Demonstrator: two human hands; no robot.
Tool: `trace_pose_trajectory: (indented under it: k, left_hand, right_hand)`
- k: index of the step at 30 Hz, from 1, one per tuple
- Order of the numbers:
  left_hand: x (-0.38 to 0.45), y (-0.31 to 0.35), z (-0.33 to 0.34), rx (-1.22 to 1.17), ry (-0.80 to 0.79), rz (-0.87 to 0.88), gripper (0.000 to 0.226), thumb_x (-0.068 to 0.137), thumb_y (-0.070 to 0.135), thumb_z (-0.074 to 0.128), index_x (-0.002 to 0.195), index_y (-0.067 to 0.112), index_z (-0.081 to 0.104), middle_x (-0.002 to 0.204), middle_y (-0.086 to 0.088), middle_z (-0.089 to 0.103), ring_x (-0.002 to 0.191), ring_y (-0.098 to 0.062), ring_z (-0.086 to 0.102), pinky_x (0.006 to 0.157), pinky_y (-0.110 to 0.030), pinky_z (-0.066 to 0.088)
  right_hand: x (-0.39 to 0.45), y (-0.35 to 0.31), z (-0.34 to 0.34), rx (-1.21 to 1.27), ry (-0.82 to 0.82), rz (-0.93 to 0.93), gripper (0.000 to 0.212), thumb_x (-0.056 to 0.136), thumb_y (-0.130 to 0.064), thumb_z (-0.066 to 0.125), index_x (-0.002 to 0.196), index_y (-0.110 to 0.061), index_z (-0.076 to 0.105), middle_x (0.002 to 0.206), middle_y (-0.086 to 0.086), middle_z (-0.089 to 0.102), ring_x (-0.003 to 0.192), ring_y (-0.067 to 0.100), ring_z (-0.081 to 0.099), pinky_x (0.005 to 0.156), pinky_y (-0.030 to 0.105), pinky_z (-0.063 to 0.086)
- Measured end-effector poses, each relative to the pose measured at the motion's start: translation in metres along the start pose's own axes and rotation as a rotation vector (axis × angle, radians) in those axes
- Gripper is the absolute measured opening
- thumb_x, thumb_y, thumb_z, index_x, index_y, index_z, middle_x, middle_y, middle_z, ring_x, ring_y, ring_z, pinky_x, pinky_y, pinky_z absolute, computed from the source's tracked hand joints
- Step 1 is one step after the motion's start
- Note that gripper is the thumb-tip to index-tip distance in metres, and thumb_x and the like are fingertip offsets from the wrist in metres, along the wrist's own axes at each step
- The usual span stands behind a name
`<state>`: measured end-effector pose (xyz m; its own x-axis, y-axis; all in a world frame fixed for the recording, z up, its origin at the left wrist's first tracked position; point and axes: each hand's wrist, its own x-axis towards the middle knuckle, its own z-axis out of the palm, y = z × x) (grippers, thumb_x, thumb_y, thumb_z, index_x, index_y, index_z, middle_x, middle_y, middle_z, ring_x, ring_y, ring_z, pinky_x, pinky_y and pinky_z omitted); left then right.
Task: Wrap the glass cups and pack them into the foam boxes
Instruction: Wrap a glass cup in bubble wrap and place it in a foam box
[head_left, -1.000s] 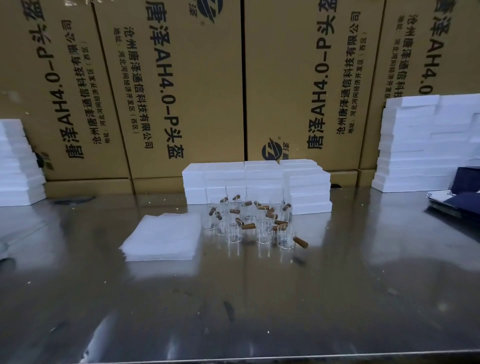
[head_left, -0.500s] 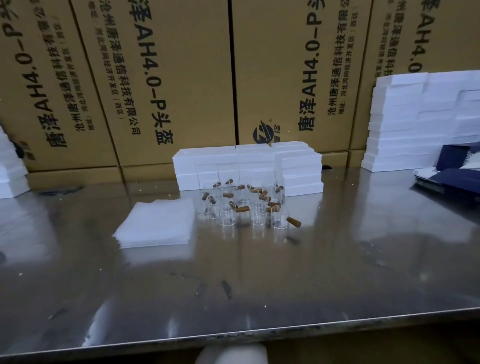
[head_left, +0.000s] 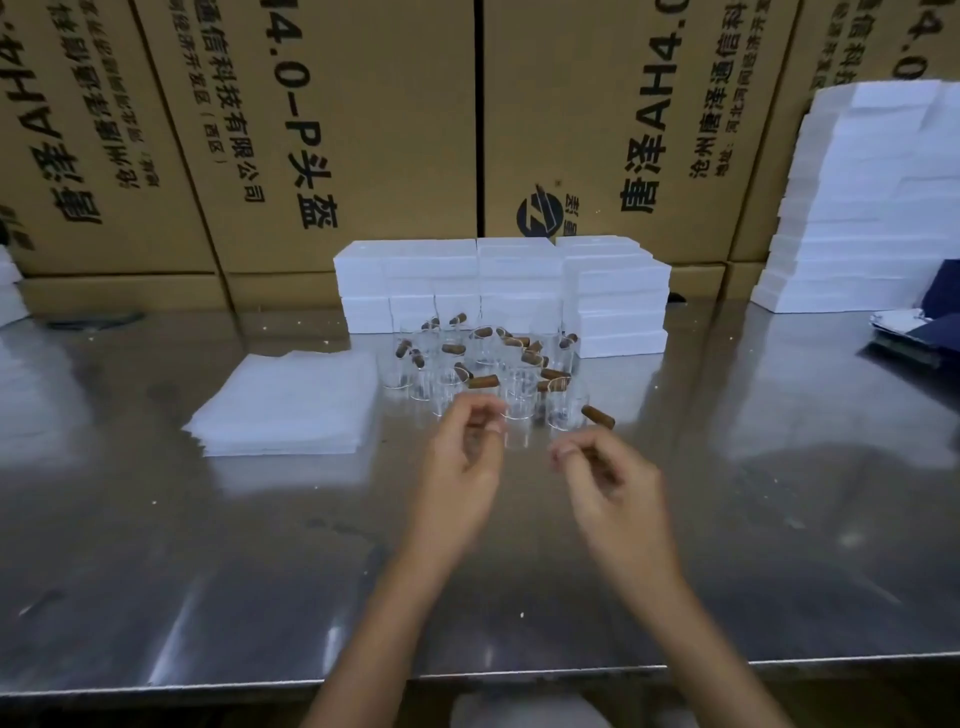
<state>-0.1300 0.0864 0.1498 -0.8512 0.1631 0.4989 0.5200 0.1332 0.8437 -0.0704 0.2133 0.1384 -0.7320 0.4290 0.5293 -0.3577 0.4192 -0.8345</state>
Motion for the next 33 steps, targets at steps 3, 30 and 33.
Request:
trace_pose_trajectory:
  k: [3,30,33]
  left_hand:
    - [0.061,-0.029,0.019,0.131,0.043,-0.007,0.019,0.096,0.0,0.054,0.105,0.015,0.062,0.107,0.001,0.066,0.093,-0.01,0.061,0.073,-0.008,0.042]
    - [0.121,-0.125,-0.003,0.061,0.178,-0.104,0.019,0.084,0.012,0.078,0.079,0.022,0.062,0.1,0.004,0.061,0.1,-0.015,0.061,0.092,-0.033,0.049]
    - [0.119,-0.105,-0.008,-0.071,0.154,-0.123,0.021,0.081,0.014,0.083,0.077,0.024,0.065,0.11,0.008,0.058,0.106,-0.012,0.062,0.091,-0.024,0.051]
  right_hand:
    - [0.046,0.029,0.027,-0.102,-0.013,0.049,0.014,0.091,-0.017,0.057,0.082,-0.022,0.067,0.075,-0.007,0.069,0.072,0.012,0.064,0.073,0.039,0.054]
    - [0.093,0.114,0.144,-0.068,-0.198,0.04,0.075,0.082,-0.032,0.07,0.145,-0.038,0.03,0.136,-0.017,0.051,0.125,0.004,0.051,0.102,0.034,0.047]
    - [0.089,0.103,0.142,-0.046,-0.089,0.012,0.078,0.075,-0.047,0.071,0.142,-0.038,0.032,0.132,-0.014,0.052,0.123,0.007,0.051,0.101,0.035,0.047]
